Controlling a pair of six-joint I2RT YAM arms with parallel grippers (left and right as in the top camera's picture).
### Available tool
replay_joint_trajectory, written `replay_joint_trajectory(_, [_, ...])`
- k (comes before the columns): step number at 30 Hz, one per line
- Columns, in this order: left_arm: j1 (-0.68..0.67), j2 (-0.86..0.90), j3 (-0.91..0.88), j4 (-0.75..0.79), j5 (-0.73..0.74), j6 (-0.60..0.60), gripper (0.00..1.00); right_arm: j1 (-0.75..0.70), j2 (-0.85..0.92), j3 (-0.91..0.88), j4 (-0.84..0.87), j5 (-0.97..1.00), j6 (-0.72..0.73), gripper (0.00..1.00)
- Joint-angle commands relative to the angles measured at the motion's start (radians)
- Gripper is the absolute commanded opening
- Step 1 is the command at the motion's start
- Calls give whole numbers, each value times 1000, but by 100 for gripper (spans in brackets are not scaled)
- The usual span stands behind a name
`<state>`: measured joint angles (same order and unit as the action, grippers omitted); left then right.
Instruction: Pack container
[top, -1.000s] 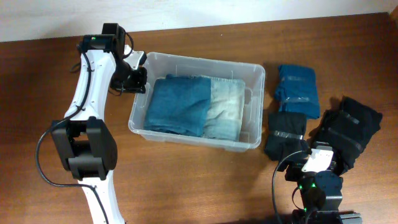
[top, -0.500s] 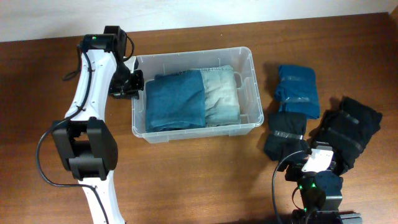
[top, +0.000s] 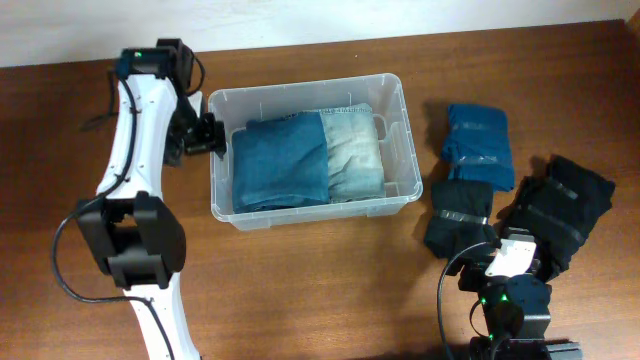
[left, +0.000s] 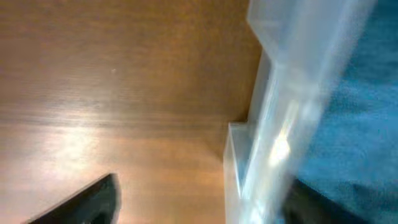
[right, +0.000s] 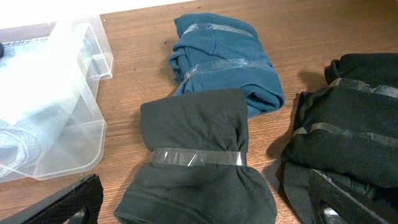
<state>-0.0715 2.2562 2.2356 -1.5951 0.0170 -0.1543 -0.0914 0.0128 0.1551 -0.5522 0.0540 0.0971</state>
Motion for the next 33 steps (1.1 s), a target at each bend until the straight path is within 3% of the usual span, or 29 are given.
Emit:
replay_joint_trajectory(1, [-3,-71,158,-38,-18,-5,87,-7,-10,-7,-1,-2,-4,98])
replay_joint_trajectory(2, [-3,-87,207,-56,-23,-5,92,-7,-9,-7,-1,-2,-4,98])
replay_joint_trajectory(5, [-3,-143,317,-93,-40,-2,93,-7,-10,-7,-1,-2,-4,98])
replay_joint_trajectory(13, [-2,-377,349,-92,-88,2,99,-7,-10,-7,48,-11,3,98])
replay_joint_trajectory(21, [-2,-565,349,-92,-139,2,99,-7,-9,-7,75,-470,268,98])
replay_joint_trajectory(27, [-2,-640,349,-92,-146,2,99,-7,-8,12,187,-594,331,98])
replay_joint_trajectory(33, [-2,-666,349,-92,-145,2,99,-7,116,219,171,-549,318,98])
